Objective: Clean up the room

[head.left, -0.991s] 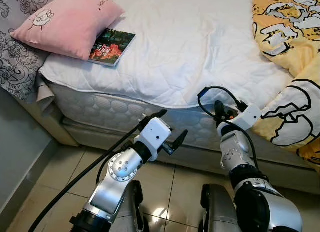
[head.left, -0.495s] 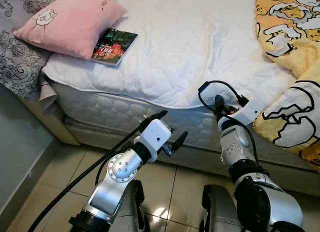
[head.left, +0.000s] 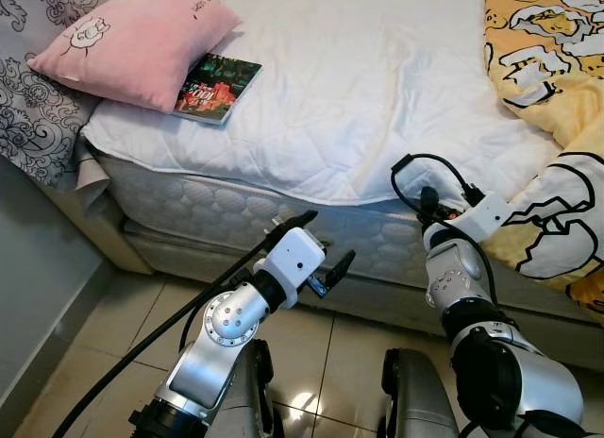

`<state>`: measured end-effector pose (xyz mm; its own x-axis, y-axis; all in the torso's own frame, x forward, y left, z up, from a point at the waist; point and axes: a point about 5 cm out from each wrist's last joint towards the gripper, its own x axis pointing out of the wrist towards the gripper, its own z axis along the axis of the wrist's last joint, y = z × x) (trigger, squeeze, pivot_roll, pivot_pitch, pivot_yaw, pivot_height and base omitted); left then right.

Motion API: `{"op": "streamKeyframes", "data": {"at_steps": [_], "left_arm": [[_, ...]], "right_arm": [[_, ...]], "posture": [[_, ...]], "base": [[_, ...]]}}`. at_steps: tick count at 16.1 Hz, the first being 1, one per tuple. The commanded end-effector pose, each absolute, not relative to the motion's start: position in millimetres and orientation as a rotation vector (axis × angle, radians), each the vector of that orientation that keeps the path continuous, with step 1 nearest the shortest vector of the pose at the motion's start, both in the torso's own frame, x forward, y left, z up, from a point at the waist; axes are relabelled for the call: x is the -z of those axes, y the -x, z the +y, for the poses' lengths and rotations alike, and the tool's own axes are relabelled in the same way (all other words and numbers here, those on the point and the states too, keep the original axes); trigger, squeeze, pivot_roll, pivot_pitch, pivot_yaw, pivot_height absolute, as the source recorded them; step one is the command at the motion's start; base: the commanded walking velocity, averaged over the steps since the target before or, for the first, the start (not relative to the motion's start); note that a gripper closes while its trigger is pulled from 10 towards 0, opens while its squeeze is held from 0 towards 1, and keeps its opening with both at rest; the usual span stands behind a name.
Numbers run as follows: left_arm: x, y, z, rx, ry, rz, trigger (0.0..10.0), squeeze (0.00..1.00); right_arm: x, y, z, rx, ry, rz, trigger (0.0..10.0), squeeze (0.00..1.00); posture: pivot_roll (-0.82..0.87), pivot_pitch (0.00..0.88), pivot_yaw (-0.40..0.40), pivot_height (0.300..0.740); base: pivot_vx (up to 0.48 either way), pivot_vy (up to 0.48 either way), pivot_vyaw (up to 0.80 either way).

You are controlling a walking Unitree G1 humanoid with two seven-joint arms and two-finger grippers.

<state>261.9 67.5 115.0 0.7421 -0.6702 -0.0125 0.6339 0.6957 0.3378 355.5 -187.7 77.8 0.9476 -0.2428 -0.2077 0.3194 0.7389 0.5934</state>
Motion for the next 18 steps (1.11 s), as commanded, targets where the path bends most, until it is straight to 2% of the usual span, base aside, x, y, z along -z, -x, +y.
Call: {"op": "streamKeyframes", "data": {"at_steps": [1,2,3,4,5,7,18], "left_arm": [[-115.4,-259.1,68.6,0.739,-0.354,-0.121,10.0,0.0],[-115.2,-259.1,68.4,0.74,-0.354,-0.121,10.0,0.0],[-115.1,-259.1,68.1,0.74,-0.355,-0.121,10.0,0.0],[-115.1,-259.1,67.7,0.741,-0.356,-0.122,10.0,0.0],[-115.2,-259.3,67.4,0.743,-0.357,-0.122,10.0,0.0],[-115.3,-259.5,66.5,0.747,-0.359,-0.124,10.0,0.0],[-116.4,-260.1,65.3,0.751,-0.37,-0.131,10.0,0.0]], "right_arm": [[-82.3,-358.3,-189.8,0.331,-0.687,0.109,9.6,0.0],[-83.0,-358.5,-190.9,0.335,-0.682,0.105,9.0,0.0],[-84.0,-358.9,-192.0,0.337,-0.677,0.1,7.2,0.0],[-85.3,-359.6,-193.0,0.339,-0.677,0.097,5.8,0.0],[-86.9,-360.7,-193.7,0.342,-0.677,0.094,4.9,0.0],[-89.6,-362.7,-193.6,0.344,-0.682,0.092,0.0,0.0],[-87.8,-362.4,-196.8,0.358,-0.696,0.109,0.0,0.0]], "posture": [[0.02,0.072,0.089,0.595],[0.02,0.072,0.089,0.595],[0.02,0.074,0.09,0.595],[0.02,0.075,0.09,0.595],[0.01,0.076,0.091,0.595],[0.01,0.076,0.092,0.595],[0.02,0.083,0.091,0.595]], "base": [[0.0,0.0,0.0],[0.0,0.0,0.0],[0.0,0.0,0.0],[0.0,0.0,0.0],[0.0,0.0,0.0],[0.0,0.0,0.0],[0.0,0.0,0.0]]}}
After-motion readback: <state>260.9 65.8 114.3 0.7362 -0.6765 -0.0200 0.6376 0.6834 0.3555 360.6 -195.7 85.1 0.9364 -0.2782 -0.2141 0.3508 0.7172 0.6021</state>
